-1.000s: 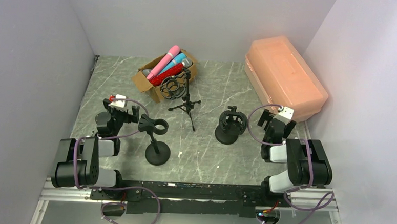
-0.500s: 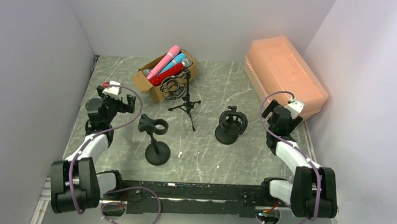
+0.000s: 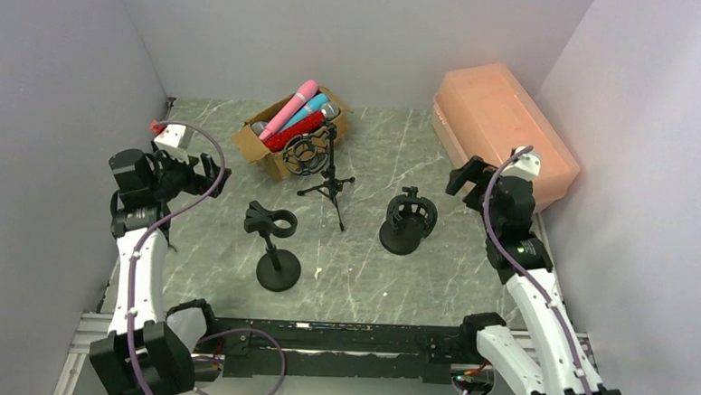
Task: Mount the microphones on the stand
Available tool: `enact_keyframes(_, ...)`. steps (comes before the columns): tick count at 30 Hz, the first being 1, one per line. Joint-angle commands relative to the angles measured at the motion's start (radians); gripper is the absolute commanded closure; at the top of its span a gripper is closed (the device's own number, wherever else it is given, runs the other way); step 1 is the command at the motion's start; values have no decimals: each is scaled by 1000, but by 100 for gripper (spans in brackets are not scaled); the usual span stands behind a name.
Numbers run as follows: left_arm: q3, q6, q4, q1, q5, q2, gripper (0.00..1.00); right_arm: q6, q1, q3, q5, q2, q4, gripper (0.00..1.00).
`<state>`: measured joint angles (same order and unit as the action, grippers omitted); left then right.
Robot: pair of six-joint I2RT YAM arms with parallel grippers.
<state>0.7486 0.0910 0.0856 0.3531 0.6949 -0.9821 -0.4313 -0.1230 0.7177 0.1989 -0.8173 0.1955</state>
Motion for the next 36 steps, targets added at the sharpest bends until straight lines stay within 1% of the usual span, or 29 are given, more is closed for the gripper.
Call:
enact_keyframes(1, 107, 35, 248, 3, 84, 57, 1, 48, -124, 167, 8, 27, 224, 2)
enact_keyframes(4, 157, 71, 345, 2, 111, 81, 1, 93, -201, 266, -26, -9, 351, 8)
enact_keyframes(8, 200, 113, 435, 3, 147, 111, 1, 137, -246, 354, -89, -57, 492, 16)
enact_keyframes(12, 248, 134, 490, 3, 182, 123, 1, 169, -254, 375, -154, -63, 545, 16)
enact_keyframes(18, 300, 91, 515, 3, 238, 123, 1, 204, -256, 411, -299, -75, 578, 17)
enact_keyframes(26, 343, 83, 556, 1, 247, 119, 1, 212, -257, 428, -372, -94, 578, 20)
enact_keyframes(30, 375, 87, 594, 1, 274, 117, 1, 226, -257, 418, -384, -127, 600, 28)
enact_keyframes(34, 398, 81, 623, -3, 317, 123, 1, 237, -257, 398, -389, -157, 605, 45)
enact_keyframes(36, 405, 84, 641, -19, 323, 124, 1, 243, -257, 396, -385, -169, 607, 50)
